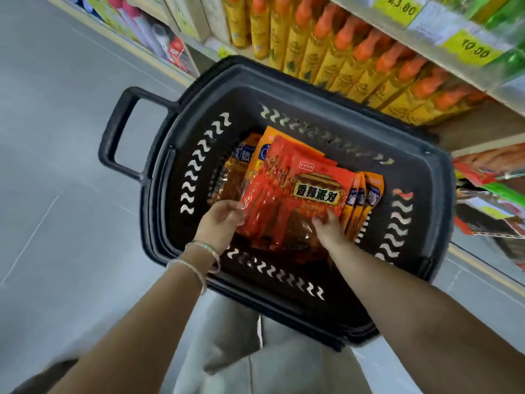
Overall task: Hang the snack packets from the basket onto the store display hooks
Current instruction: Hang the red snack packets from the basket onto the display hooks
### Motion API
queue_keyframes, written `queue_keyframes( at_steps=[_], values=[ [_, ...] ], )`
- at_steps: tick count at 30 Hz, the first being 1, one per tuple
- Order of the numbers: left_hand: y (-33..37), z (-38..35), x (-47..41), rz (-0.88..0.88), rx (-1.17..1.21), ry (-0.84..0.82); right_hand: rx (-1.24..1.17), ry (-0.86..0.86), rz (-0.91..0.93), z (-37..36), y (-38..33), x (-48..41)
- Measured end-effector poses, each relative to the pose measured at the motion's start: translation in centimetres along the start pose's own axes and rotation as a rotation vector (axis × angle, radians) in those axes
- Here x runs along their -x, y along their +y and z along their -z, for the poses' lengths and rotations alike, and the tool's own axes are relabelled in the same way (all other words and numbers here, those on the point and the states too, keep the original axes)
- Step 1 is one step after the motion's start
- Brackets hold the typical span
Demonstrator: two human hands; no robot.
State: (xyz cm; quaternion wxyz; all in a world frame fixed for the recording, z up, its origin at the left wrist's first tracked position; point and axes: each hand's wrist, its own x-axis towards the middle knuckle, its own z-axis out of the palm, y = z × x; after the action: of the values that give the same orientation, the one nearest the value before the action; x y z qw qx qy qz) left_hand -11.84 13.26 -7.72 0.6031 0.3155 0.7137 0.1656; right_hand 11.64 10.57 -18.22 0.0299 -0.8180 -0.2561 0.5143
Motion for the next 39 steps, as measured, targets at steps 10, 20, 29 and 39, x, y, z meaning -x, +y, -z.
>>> queue_keyframes(
  at_steps=[10, 20, 29, 39],
  values=[
    [-0.4, 0.6, -3.6, 0.068, 0.015, 0.057, 0.188, 0.157, 0.174, -4.7, -2.8, 0.0],
    [-1.9, 1.2, -4.3, 0.16, -0.047, 0.036, -0.353, -0.056, 0.03, -1.9, -1.5, -0.6],
    [0.8, 0.8, -3.2, 0.109, -0.097, -0.049, -0.553, -0.522, 0.134, 0.4, -3.6, 5.7],
    [1.4, 2.5, -4.0, 0.068, -0.266, 0.209, -0.413, -0.026, -0.109, -1.2, -2.0, 0.7]
  ],
)
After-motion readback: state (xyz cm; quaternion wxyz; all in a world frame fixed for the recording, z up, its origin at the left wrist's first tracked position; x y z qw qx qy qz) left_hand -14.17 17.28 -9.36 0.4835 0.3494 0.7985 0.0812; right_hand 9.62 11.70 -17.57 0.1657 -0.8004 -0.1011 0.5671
